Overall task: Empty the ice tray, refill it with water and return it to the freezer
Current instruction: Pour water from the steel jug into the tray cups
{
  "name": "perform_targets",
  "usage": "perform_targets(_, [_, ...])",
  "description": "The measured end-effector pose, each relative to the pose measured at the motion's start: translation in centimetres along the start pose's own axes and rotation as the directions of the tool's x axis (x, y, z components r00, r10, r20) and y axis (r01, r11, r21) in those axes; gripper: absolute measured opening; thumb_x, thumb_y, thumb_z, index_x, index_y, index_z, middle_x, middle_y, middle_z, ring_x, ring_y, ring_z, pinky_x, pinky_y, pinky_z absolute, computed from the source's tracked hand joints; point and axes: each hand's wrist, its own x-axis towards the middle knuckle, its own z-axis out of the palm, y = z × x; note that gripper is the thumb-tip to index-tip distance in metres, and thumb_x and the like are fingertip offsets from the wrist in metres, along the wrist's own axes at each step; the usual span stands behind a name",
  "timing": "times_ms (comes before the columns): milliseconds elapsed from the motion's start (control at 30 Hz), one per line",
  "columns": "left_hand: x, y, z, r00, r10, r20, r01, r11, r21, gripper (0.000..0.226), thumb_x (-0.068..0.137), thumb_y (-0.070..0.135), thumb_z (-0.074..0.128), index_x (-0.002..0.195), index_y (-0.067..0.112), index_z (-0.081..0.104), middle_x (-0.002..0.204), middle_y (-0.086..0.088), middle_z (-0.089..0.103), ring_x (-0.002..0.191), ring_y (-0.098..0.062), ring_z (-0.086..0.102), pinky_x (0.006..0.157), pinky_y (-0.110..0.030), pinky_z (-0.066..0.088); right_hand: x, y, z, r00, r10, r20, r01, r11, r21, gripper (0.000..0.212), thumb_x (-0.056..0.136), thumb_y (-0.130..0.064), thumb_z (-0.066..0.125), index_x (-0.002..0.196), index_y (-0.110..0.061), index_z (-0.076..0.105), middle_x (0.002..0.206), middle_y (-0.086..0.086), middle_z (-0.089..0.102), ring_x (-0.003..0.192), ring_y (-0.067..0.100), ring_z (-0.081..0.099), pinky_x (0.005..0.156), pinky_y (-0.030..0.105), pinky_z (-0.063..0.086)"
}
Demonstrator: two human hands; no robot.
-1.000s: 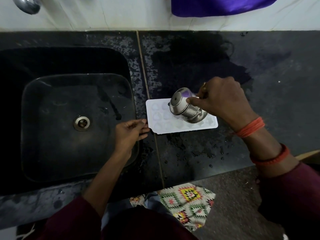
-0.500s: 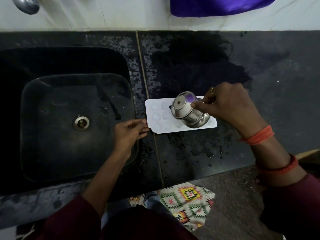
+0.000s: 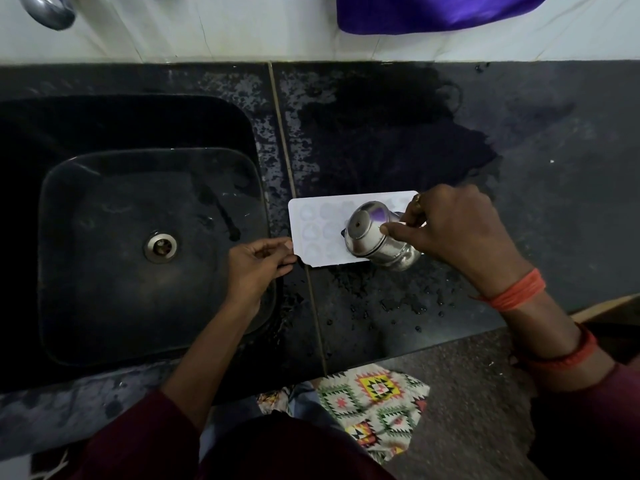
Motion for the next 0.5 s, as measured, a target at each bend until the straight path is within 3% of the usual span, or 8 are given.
perform_targets(267, [0.13, 0.0, 0.04, 1.0, -0.016, -0.008, 0.016, 1.0, 0.004, 0.005, 0.09, 0.011, 0.076, 0.094, 0.011, 0.078, 0.082, -0.008, 0.078, 0.075, -0.011, 0.076, 0.069, -0.023, 0.062, 0.04, -0.41, -0.34, 0.999, -0.008, -0.038, 0.008, 1.0, -0.006, 0.038, 0.082, -0.059, 0.071, 0.096, -0.024, 0.077, 0.092, 0.013, 0.072, 0.093, 0.038, 0.066, 0.072, 0.033, 0.038])
perform_targets(500, [0.27, -0.06, 0.06, 1.0, -0.025, -0.014, 0.025, 1.0, 0.004, 0.007, 0.09, 0.011, 0.076, 0.097, 0.009, 0.078, 0.082, -0.008, 0.078, 0.074, -0.011, 0.076, 0.068, -0.022, 0.061, 0.13, -0.33, -0.33, 0.999, -0.02, -0.042, 0.019, 1.0, -0.021, 0.04, 0.082, -0.061, 0.07, 0.096, -0.024, 0.077, 0.092, 0.014, 0.071, 0.093, 0.038, 0.065, 0.074, 0.035, 0.044])
